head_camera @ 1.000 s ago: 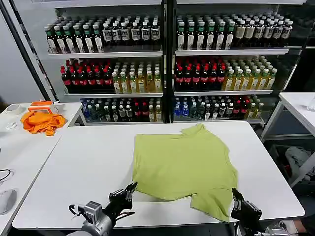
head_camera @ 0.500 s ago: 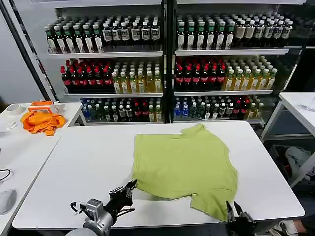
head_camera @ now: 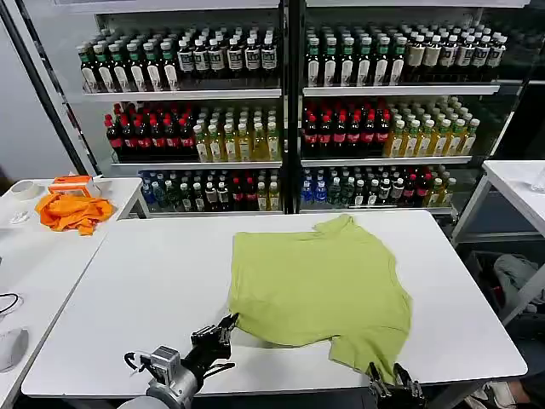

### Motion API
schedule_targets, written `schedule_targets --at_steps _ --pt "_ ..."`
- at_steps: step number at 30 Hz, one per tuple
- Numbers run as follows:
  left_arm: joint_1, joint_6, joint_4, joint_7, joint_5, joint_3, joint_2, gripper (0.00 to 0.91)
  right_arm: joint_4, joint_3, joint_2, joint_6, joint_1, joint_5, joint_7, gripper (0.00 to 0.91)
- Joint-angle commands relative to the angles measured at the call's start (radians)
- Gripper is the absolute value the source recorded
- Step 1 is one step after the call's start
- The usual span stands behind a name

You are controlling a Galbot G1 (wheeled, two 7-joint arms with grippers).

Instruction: Fold and organize the clothes.

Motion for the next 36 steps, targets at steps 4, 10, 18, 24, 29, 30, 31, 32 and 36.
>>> schedule_targets --at_steps 4,10,18,24,29,30,31,32,36 --pt "0.009 -0.001 -0.006 0.003 0.005 -0.005 -0.005 0.02 -0.001 0.002 -0.001 0.009 0.003 0.002 -0.007 0.0" --pt "0.01 -0.003 -0.008 0.005 0.004 -0.011 -0.005 0.02 0.017 0.019 -0.009 0.037 0.002 0.022 -0.011 0.0" --pt "0.009 -0.003 -0.022 0.007 -0.004 -0.022 0.002 0.02 0.058 0.055 -0.02 0.047 0.007 0.047 -0.014 0.0" --pt "-0.02 -0.001 -0.021 0.007 -0.024 -0.029 0.016 0.02 0.093 0.092 -0.062 0.038 0.043 0.073 -0.02 0.0" --pt "-0.069 -0.007 0.043 0.007 -0.024 -0.018 0.022 0.02 0.071 0.123 -0.129 0.022 0.126 0.128 -0.017 0.0" --pt "-0.078 -0.008 0.058 0.007 -0.024 -0.015 0.023 0.02 0.061 0.128 -0.145 0.02 0.15 0.145 -0.016 0.0" --pt "-0.088 -0.01 0.076 0.007 -0.024 -0.014 0.023 0.02 0.051 0.132 -0.157 0.013 0.165 0.16 -0.016 0.0" --pt "-0.096 -0.01 0.085 0.008 -0.023 -0.011 0.024 0.02 0.038 0.136 -0.177 0.008 0.193 0.172 -0.015 0.0" --pt "-0.122 -0.012 0.136 0.009 -0.016 0.0 0.018 0.02 -0.031 0.125 -0.227 -0.009 0.282 0.207 -0.012 0.0"
